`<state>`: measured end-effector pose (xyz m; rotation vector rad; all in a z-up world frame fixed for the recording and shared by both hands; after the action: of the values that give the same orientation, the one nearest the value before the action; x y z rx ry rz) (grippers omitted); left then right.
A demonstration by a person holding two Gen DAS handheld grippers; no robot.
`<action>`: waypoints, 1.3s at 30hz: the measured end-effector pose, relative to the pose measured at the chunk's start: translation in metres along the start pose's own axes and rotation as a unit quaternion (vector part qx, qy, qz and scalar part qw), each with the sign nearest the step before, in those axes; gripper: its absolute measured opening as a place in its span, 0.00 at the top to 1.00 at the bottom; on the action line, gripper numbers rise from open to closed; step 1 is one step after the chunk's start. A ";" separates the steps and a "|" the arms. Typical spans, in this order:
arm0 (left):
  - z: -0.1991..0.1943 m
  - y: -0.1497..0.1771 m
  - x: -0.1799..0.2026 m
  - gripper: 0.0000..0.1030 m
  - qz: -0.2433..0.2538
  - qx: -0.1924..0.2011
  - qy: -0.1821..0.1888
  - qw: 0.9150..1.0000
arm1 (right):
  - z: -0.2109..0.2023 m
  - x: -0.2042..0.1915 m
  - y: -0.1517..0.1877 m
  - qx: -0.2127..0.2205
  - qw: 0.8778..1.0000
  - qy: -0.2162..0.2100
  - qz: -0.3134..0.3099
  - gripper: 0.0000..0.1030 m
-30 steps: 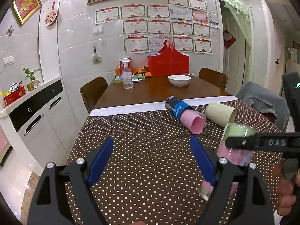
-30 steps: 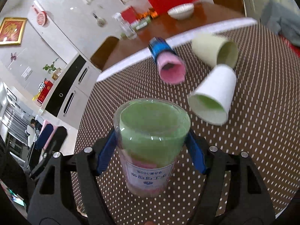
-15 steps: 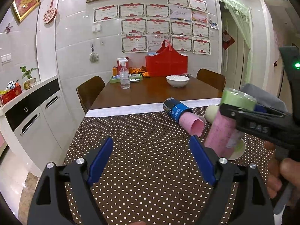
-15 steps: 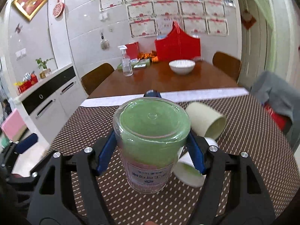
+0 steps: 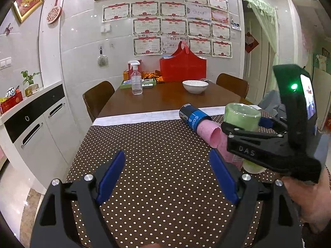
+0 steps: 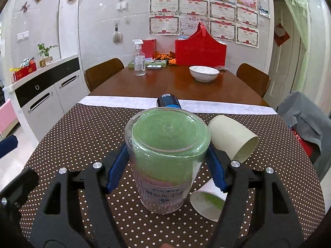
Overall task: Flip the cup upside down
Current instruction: 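Lift and rotate the canister with the right gripper, green lid up, then lower the canister upright onto the tablecloth and open the right gripper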
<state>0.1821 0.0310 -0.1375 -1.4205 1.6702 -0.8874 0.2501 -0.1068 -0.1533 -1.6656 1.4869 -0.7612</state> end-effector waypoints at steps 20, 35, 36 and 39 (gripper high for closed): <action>-0.006 -0.002 0.008 0.20 0.002 0.003 0.006 1.000 | -0.008 0.005 0.007 -0.010 1.000 -0.020 0.022 0.06; -0.017 -0.012 0.020 0.20 0.010 0.016 0.009 1.000 | -0.045 0.013 -0.013 0.021 0.999 -0.029 0.038 0.06; -0.018 -0.013 0.021 0.20 0.011 0.016 0.010 1.000 | -0.048 0.015 -0.014 0.023 0.998 -0.029 0.040 0.06; -0.020 -0.015 0.026 0.19 0.016 0.017 0.013 1.000 | -0.059 0.021 -0.019 0.030 0.998 -0.030 0.048 0.06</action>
<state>0.1688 0.0035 -0.1182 -1.3599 1.6847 -0.9164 0.2144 -0.1356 -0.1072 -1.5488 1.4763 -0.6901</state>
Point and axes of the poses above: each gripper's, at about its wrist camera, not at the fingertips, and z roughly the way its jaws point, x to its right, y to its underside, the point moved 10 cm from there along z, roughly the way its jaws point, and after that the axes turned 5 degrees about z, right-handed, at the moved point
